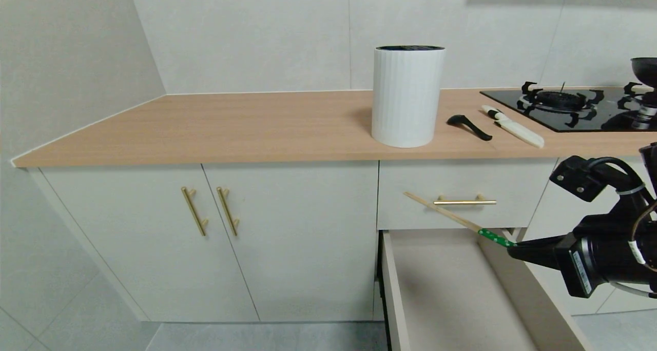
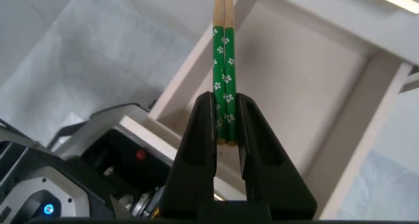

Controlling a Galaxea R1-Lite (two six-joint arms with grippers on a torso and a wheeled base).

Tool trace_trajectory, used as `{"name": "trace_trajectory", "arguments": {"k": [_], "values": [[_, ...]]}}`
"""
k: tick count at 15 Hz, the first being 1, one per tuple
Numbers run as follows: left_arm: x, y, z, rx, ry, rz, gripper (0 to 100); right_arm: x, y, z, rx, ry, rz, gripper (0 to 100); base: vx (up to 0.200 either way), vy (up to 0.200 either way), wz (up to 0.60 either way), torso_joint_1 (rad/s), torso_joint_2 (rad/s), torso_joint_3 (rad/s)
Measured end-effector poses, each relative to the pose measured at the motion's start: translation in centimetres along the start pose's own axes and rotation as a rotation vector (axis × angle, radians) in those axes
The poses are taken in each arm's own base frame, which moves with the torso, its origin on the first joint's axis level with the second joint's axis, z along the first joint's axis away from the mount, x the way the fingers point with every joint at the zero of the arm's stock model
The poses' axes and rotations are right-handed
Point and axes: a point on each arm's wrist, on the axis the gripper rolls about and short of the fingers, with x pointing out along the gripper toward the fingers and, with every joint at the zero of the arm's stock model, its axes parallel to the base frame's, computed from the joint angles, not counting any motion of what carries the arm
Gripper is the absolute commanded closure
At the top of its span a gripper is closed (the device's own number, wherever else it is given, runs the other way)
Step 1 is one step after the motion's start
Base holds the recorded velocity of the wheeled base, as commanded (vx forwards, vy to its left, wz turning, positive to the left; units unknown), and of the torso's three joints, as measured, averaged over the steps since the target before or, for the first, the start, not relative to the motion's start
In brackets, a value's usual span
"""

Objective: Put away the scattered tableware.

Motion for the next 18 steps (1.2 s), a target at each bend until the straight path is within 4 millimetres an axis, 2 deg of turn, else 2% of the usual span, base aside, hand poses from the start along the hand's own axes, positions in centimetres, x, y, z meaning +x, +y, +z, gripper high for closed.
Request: {"name": "trace_trajectory", "arguments": {"k": [6,13,16,18], "values": [[0.0,0.0,0.0,0.000,0.000,0.000,0,0.9,-0.1,-0.3,-0.003,0.036,0.003,100,0.000,0.000,0.00,-0.121,0.41,0.282],[0.0,0.0,0.0,0.000,0.000,0.000,0,1.9,-0.3,-0.4,0.005,0.069,0.002,100,0.000,0.000,0.00,-0.007,0.03,0.020],[0.0,0.0,0.0,0.000,0.000,0.000,0,3.8,-0.6,-0.7,0.018,0.130,-0.008,100,0.000,0.000,0.00,0.000,0.00,0.000],[0.0,0.0,0.0,0.000,0.000,0.000,0,6.0,-1.3,-1.0,0.037,0.197,-0.050,100,0.000,0.000,0.00,0.000,0.00,0.000]]}}
